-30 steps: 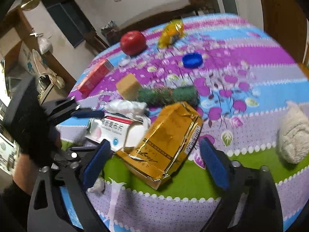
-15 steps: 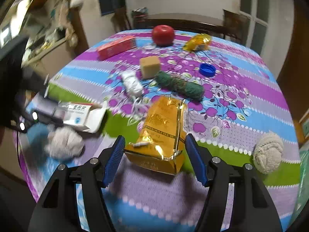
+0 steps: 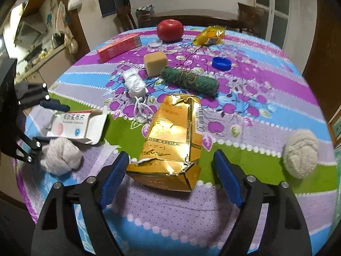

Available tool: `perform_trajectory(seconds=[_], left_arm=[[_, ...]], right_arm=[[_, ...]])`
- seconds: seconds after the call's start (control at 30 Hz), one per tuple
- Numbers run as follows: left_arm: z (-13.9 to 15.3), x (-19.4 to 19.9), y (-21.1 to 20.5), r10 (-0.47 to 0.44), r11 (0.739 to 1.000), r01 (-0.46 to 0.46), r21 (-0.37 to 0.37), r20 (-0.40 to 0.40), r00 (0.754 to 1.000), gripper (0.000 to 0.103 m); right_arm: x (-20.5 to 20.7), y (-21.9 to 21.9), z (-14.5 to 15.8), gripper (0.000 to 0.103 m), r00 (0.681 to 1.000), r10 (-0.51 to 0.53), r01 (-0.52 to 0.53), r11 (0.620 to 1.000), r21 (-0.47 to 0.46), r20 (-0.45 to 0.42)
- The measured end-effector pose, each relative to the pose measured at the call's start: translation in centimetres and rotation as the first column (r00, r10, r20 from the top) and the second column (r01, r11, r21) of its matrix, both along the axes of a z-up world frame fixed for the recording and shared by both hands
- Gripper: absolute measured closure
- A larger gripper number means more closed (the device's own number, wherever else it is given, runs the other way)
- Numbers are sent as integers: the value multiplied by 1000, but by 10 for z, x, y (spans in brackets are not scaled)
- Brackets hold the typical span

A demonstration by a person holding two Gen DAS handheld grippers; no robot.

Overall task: Collect trash
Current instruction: 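Grasp the white medicine box with the left gripper while the right grasps the gold foil pack, then carry the medicine box and gold foil pack with both grippers over the green bin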

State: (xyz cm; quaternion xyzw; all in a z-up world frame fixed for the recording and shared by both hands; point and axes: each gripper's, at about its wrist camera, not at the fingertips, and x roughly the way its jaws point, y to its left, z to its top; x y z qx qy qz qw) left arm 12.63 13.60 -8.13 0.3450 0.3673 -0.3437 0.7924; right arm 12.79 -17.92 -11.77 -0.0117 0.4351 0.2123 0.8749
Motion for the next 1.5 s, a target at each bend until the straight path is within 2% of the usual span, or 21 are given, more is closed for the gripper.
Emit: perform_trajectory(seconds=[0.03,0.07,0.23,0.37,0.47,0.6,0.7,0.8,0.87,0.93,1.07,1.17,1.3,1.5], left_arm=[[0,-1,0,10,1000,-10,-5,5,1000,51],[0,-2,0,21,1000,-21,-14,3,1000,51],[11,-6,15,142,986,-138,-92,36,989,54],[30,-5,26,268,958,-255,-134,91,959,54],[46,2,24,377,921,-361,-148,105,920,54],[79,8,3,511,852,-481,-207,125,850,54],[100,6,-23,556,811,-514,-280,96,826,54],[112,2,-58,587,789,-525,-321,140,797,54],[117,0,-79,587,784,-517,-344,139,798,54],[120,0,-104,576,780,-507,-366,107,810,54],[120,1,-148,582,775,-503,-382,123,804,54],[118,5,-181,573,773,-496,-395,98,814,54],[118,2,-216,549,789,-470,-397,111,828,54],[130,0,-276,488,821,-402,-404,135,862,54]], right_arm=[[1,-1,-1,32,1000,0,0,1000,10,-4],[0,-1,0,43,1000,-4,3,1000,6,7],[-6,-1,5,47,999,14,-15,1000,16,35],[-16,-4,16,48,997,5,-8,999,32,83],[-24,-5,31,48,990,-1,-4,999,34,140],[-35,-11,58,48,972,-23,16,999,30,232],[-39,-19,74,48,959,-46,40,999,29,280],[-46,-33,88,48,942,-78,74,997,25,326],[-50,-43,94,48,933,-101,96,995,31,346],[-54,-54,100,48,922,-122,121,992,26,367],[-59,-77,106,48,906,-165,170,985,23,389],[-63,-96,108,48,893,-200,211,977,16,402],[-71,-123,113,48,872,-250,271,963,12,421],[-79,-157,119,48,836,-320,352,936,11,446]])
